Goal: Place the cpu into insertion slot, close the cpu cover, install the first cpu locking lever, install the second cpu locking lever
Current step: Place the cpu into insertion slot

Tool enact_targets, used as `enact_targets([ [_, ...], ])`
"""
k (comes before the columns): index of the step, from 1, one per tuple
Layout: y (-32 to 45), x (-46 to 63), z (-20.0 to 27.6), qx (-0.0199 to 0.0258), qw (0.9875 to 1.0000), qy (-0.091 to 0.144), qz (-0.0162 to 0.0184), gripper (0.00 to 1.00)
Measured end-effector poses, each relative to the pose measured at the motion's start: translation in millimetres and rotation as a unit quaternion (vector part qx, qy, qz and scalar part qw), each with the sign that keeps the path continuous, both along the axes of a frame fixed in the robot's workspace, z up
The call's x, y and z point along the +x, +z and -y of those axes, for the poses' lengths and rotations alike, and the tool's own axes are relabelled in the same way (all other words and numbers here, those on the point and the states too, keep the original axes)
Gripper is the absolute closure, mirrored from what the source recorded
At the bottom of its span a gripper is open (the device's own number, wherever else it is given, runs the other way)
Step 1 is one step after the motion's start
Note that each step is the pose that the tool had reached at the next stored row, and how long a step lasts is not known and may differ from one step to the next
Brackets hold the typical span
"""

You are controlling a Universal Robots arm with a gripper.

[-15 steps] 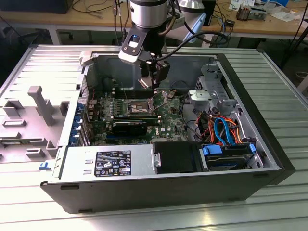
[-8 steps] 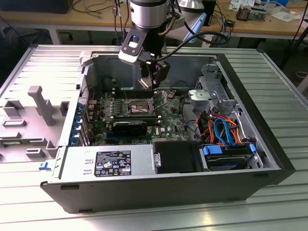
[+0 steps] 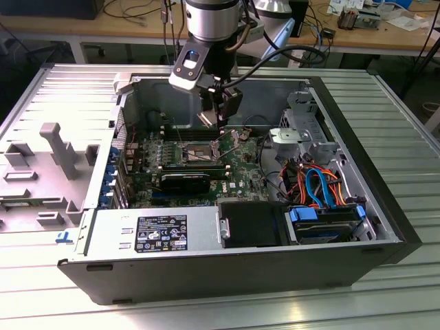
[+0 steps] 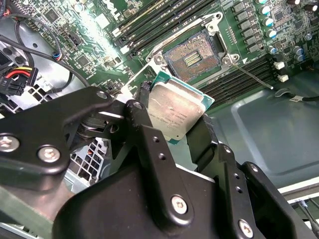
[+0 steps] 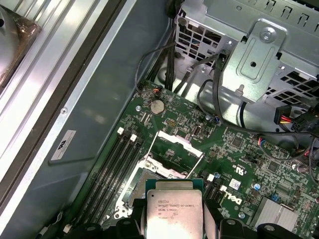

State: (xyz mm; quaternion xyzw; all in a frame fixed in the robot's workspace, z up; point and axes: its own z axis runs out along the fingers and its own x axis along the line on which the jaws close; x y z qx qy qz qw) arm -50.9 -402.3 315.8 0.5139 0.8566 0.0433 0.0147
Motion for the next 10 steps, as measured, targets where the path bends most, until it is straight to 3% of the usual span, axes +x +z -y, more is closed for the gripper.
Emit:
enact_targets([
  [10,-1.0,0.0,0.0,0.0,1.0,-0.004,0.0,0.45],
])
